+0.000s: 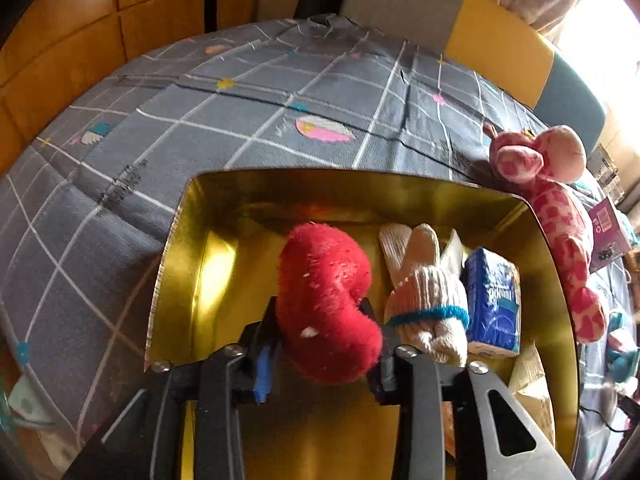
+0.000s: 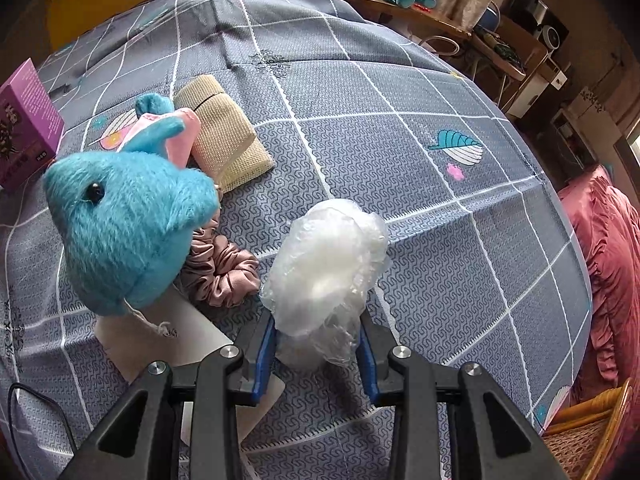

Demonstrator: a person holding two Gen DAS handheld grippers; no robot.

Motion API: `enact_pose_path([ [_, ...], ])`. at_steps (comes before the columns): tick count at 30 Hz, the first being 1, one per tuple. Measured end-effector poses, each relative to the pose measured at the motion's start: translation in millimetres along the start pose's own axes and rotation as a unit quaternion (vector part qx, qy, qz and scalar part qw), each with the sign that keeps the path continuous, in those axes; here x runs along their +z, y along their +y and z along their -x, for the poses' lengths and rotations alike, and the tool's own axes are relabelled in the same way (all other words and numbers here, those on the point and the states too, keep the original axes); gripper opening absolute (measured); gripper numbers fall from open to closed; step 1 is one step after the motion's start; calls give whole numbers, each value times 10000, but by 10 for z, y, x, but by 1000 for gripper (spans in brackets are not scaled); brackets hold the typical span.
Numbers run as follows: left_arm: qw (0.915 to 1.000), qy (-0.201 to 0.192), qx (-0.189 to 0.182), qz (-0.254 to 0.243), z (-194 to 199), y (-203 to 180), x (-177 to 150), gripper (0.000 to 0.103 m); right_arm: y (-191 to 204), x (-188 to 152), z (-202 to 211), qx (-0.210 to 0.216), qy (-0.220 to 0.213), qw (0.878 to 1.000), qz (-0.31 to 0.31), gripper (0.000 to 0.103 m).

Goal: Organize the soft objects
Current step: 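Release the red hat into the gold tray with the left gripper while the right holds the bag, then carry the white plastic bag into the gold tray and release with the right gripper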

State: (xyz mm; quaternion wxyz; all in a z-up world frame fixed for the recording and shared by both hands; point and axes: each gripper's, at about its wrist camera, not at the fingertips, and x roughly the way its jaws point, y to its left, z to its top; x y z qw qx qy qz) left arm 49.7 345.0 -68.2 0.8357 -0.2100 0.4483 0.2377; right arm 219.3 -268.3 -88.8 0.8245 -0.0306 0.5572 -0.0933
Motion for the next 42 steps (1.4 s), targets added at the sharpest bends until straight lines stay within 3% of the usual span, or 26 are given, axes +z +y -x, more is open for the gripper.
enact_pose_path([
  [6, 9991, -388, 37, -145, 341, -47, -130, 49, -7, 8, 4, 15, -15, 10000, -8, 35],
  [12, 9959, -782, 140, -424, 783, -223, -393, 61, -63, 37, 46, -35, -125, 9999, -108, 34],
  [17, 9937, -1002, 72, -490, 1032, -326, -552, 71, -87, 60, 230, -3, -588, 9981, -172, 34],
  [23, 9903, -1221, 54, -668, 1268, -415, -698, 74, -32, 21, 679, 705, -1468, 9866, -99, 34],
  [28, 9898, -1218, -22, -733, 1306, -423, -751, 74, 274, -178, 1070, 1552, -1729, 9715, 477, 34],
  [31, 9898, -1198, -74, -762, 1301, -426, -771, 74, 538, -351, 1448, 2099, -1883, 9535, 1064, 34],
  [34, 9907, -1152, -121, -716, 1285, -410, -781, 74, 834, -519, 1856, 2664, -2009, 9271, 1705, 34],
  [38, 9920, -1164, -66, -475, 1279, -273, -769, 74, 1435, -827, 2352, 3531, -1972, 8707, 2797, 34],
  [42, 9917, -1265, 87, -215, 1321, -38, -735, 74, 2237, -1167, 2486, 4018, -1585, 8231, 3686, 33],
])
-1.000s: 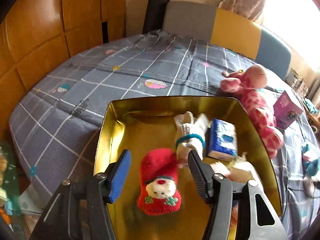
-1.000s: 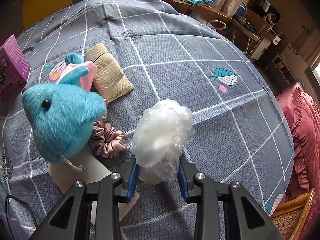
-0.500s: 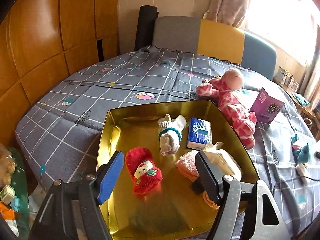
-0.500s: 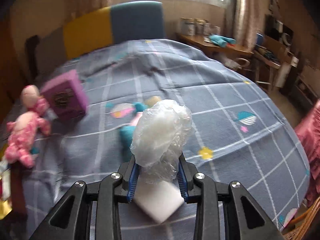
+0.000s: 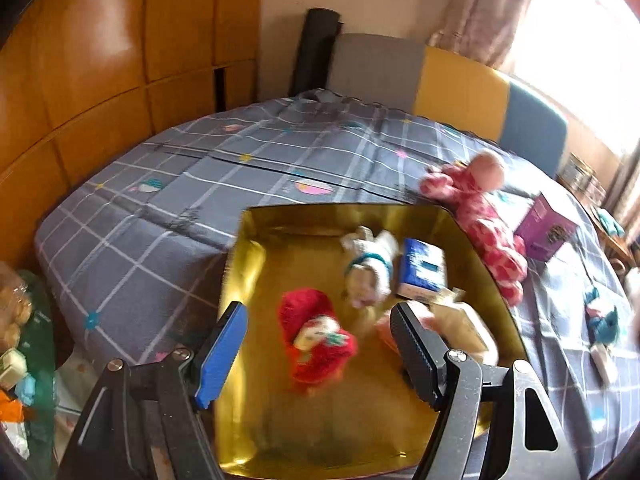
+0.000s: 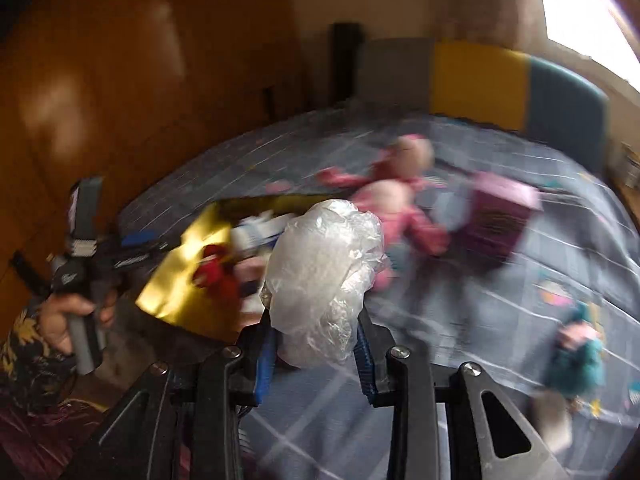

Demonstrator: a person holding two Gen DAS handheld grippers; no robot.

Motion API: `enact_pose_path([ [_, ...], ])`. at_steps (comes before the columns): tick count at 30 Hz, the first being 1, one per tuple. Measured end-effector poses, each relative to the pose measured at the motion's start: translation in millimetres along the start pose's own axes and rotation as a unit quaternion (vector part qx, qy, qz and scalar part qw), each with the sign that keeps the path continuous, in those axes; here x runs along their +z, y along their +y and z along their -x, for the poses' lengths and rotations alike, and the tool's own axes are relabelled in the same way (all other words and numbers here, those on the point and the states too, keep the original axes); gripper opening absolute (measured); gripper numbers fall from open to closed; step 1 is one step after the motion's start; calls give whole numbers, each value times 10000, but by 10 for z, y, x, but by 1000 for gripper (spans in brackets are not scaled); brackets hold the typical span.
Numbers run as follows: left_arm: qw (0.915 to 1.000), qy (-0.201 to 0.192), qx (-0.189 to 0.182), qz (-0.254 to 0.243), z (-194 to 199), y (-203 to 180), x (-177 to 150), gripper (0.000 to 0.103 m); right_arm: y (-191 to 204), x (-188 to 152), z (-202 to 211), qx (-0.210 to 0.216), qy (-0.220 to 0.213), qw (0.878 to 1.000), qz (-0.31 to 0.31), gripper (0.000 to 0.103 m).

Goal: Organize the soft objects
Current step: 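Carry the white plastic bag into the gold tray and release with the right gripper, then move the right gripper back toward the pink satin scrunchie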

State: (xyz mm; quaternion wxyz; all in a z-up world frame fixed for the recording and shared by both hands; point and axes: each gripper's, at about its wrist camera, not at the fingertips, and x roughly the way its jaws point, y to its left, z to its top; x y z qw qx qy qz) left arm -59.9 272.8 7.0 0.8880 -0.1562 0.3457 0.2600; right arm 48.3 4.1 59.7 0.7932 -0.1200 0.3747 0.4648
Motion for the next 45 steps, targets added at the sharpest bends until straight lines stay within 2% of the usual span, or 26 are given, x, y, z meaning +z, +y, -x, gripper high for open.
enact_pose_path([
  [3, 9998, -42, 122, 140, 19, 176, 20, 75, 402, 107, -555, 335, 400, 9980, 343, 34],
  [6, 9992, -2, 265, 293, 2, 355, -2, 76, 646, 155, -1068, 594, 774, 9943, 426, 34],
  [9, 9984, 61, 323, 467, -36, 492, -42, 76, 856, 160, -1519, 702, 1151, 9893, 550, 34],
  [12, 9979, 98, 336, 552, -70, 571, -81, 76, 973, 126, -1880, 546, 1432, 9855, 727, 36],
  [16, 9983, 95, 277, 499, -77, 554, -100, 76, 938, 19, -2106, 350, 1642, 9844, 518, 43],
  [18, 9987, 107, 235, 440, -78, 515, -112, 78, 924, 15, -2072, 431, 1587, 9855, 423, 47],
  [20, 9991, 114, 192, 374, -76, 458, -126, 80, 919, 13, -1990, 514, 1502, 9867, 348, 56],
  [26, 9997, 157, 91, 186, -57, 288, -150, 80, 845, 8, -1746, 428, 1299, 9904, 212, 56],
  [31, 9999, 116, -32, -7, 12, 132, -169, 80, 747, -23, -1439, 209, 888, 9958, 73, 56],
  [38, 9990, 112, -257, -359, 90, -140, -207, 80, 298, -74, -1012, -192, 342, 9980, -499, 56],
  [45, 9958, 158, -496, -748, 129, -481, -250, 80, -327, -234, -625, -702, 57, 9892, -1282, 56],
])
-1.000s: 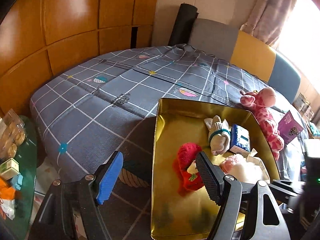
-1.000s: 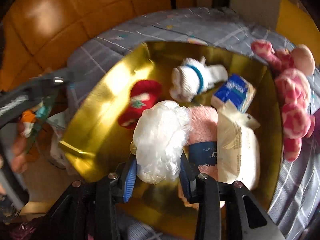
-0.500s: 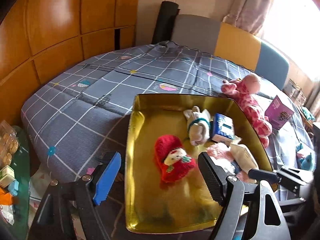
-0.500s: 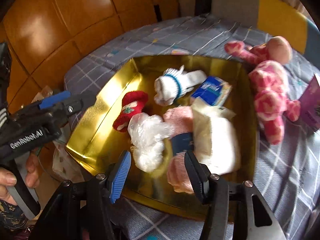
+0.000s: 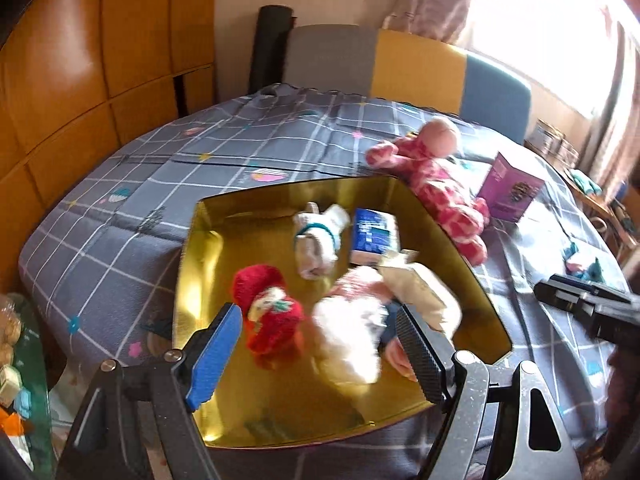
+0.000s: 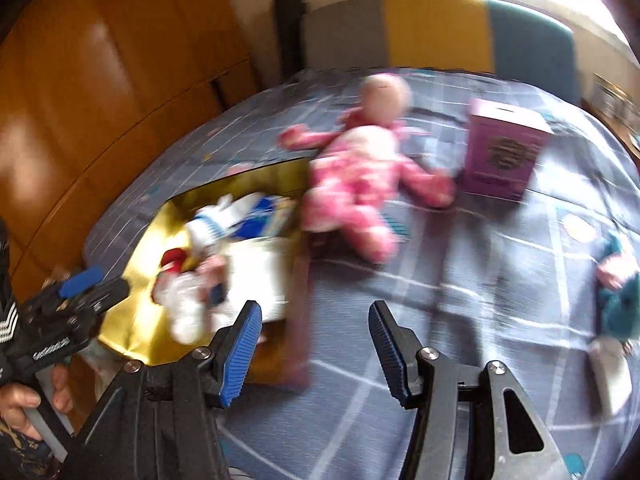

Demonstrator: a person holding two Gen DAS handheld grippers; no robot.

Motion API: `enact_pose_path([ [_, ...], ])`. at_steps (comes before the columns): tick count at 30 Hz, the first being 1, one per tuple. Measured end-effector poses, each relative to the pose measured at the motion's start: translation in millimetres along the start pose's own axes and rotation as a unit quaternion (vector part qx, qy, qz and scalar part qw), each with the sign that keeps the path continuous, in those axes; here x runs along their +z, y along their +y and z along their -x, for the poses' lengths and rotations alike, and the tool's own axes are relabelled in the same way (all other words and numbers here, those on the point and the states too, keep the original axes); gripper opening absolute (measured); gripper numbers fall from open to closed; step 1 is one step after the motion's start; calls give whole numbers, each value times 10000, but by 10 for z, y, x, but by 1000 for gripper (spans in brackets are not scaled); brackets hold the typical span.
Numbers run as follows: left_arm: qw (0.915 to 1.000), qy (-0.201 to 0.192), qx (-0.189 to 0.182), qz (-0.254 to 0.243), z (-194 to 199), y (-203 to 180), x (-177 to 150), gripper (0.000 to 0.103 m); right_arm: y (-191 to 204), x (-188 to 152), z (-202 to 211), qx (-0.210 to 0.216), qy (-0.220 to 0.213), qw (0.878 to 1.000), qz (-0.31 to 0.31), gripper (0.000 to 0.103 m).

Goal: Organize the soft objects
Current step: 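Move the right gripper back toward the pink satin scrunchie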

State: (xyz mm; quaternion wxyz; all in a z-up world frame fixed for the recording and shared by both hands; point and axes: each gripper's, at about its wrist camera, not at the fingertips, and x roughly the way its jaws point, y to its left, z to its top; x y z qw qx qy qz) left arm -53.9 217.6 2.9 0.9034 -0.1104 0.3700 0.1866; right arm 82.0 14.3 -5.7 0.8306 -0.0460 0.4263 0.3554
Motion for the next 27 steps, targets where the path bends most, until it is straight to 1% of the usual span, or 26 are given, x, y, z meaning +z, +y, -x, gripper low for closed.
enact_pose_path([
  [3, 9998, 25, -119, -170, -13, -146, 11, 80, -360, -12, 187, -247, -146, 9988, -385, 56],
  [4, 9996, 34, -162, -209, -18, -187, 16, 80, -537, -14, 288, -339, -211, 9976, -563, 56],
  [7, 9990, 42, -309, -309, -21, -312, 28, 80, -1007, -14, 548, -727, -436, 9900, -1129, 56],
  [9, 9984, 55, -377, -408, -29, -397, 30, 80, -1388, -30, 807, -1062, -744, 9782, -1622, 56],
  [11, 9975, 67, -467, -523, -35, -503, 34, 80, -1781, -78, 1030, -1401, -1011, 9620, -2116, 56],
  [13, 9967, 86, -536, -602, -45, -585, 38, 80, -2157, -146, 1191, -1649, -1095, 9436, -2655, 56],
  [14, 9962, 98, -577, -644, -50, -635, 44, 80, -2305, -178, 1244, -1725, -1128, 9365, -2837, 56],
  [16, 9952, 123, -644, -732, -61, -724, 56, 80, -2582, -260, 1303, -2064, -1060, 9178, -3221, 56],
  [18, 9941, 138, -700, -821, -71, -803, 60, 80, -2837, -344, 1299, -2392, -875, 8976, -3598, 56],
  [19, 9936, 148, -720, -858, -74, -837, 60, 80, -2935, -373, 1285, -2464, -816, 8906, -3735, 56],
  [20, 9930, 166, -738, -908, -81, -880, 59, 80, -3030, -399, 1242, -2485, -733, 8864, -3837, 53],
  [22, 9919, 199, -760, -994, -90, -947, 51, 80, -3159, -414, 1122, -2593, -501, 8838, -3863, 51],
  [23, 9912, 214, -777, -1046, -95, -987, 46, 81, -3204, -399, 1026, -2796, -278, 8819, -3787, 49],
  [24, 9907, 224, -783, -1085, -98, -1021, 41, 81, -3233, -401, 972, -2942, -143, 8809, -3706, 47],
  [25, 9904, 237, -785, -1116, -103, -1049, 36, 81, -3254, -377, 887, -3070, -17, 8813, -3592, 46],
  [27, 9896, 277, -804, -1164, -120, -1100, 28, 81, -3273, -339, 749, -3178, 174, 8858, -3378, 46],
])
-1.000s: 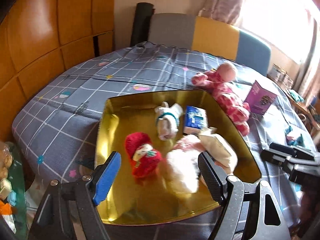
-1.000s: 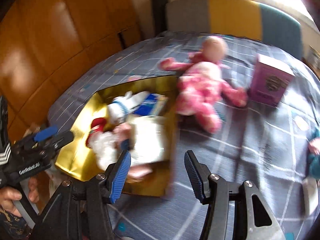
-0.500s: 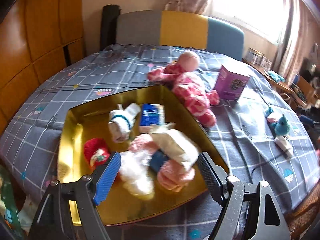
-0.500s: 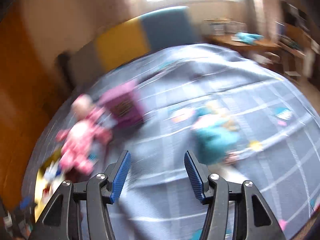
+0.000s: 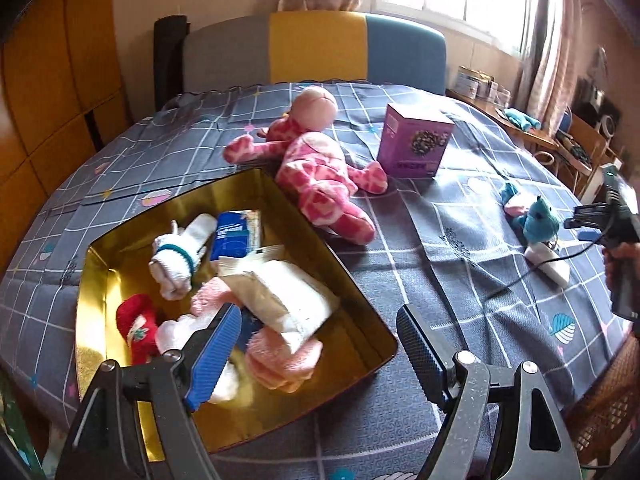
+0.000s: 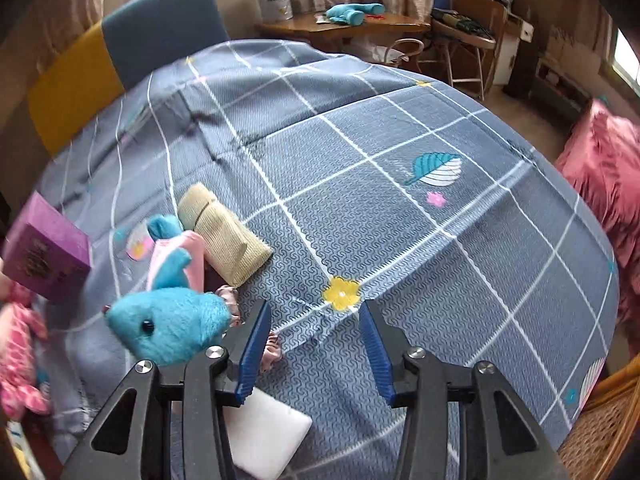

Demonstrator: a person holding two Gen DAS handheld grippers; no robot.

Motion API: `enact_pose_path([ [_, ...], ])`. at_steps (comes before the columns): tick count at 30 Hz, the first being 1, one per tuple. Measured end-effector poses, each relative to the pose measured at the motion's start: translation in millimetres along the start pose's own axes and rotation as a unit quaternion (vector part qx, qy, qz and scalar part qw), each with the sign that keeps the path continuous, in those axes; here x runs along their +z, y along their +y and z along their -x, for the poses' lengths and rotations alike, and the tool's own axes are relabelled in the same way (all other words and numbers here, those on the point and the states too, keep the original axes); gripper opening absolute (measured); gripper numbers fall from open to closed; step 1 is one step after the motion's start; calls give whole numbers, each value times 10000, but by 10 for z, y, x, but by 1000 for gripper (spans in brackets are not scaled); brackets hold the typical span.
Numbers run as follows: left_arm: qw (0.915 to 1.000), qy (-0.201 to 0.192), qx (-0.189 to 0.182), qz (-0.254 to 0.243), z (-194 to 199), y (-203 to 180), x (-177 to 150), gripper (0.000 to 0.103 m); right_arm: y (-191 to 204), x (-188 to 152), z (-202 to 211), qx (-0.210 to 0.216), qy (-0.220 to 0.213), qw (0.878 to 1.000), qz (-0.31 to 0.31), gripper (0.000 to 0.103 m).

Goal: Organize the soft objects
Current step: 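Move the right gripper back toward the pink satin scrunchie, then grasp the pink satin scrunchie with the right gripper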

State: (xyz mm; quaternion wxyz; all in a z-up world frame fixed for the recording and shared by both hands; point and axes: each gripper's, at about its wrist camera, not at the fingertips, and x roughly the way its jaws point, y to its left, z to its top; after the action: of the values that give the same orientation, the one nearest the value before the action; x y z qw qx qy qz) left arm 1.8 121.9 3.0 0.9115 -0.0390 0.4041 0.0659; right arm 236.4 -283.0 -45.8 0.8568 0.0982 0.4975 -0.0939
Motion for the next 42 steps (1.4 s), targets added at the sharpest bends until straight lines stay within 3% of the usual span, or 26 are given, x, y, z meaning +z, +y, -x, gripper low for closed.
enact_pose_path([
  [2, 10000, 22, -10, -49, -18, -45, 11, 81, 101, -33, -37, 362, 28, 9991, 240, 41],
  [3, 10000, 33, -14, -76, -29, -65, 17, 81, 153, -54, -23, 938, 34, 9952, 284, 38],
  [5, 9999, 53, -31, -114, -50, -99, 35, 81, 258, -98, 71, 2263, 122, 9734, 335, 38],
  [8, 9998, 75, -66, -166, -87, -161, 65, 81, 368, -119, 222, 3288, 124, 9433, 443, 38],
  [9, 9998, 78, -78, -189, -96, -179, 76, 81, 373, -124, 241, 3264, 90, 9443, 420, 38],
  [14, 9993, 127, -156, -316, -150, -298, 103, 81, 190, -101, 102, 2092, 20, 9775, 276, 38],
  [16, 9991, 140, -201, -359, -168, -344, 112, 81, 97, -62, 21, 1858, 31, 9823, 235, 38],
  [34, 9974, 305, -520, -400, -247, -523, 136, 81, 408, -90, -425, 829, 432, 9882, 1212, 38],
  [36, 9972, 300, -543, -407, -253, -546, 150, 82, 422, -112, -483, 605, 504, 9880, 1329, 31],
  [37, 9973, 303, -543, -402, -257, -555, 155, 83, 427, -124, -502, 402, 516, 9881, 1390, 13],
  [42, 9967, 432, -619, -314, -326, -587, 182, 84, 380, -142, -519, 423, 590, 9887, 1313, 13],
])
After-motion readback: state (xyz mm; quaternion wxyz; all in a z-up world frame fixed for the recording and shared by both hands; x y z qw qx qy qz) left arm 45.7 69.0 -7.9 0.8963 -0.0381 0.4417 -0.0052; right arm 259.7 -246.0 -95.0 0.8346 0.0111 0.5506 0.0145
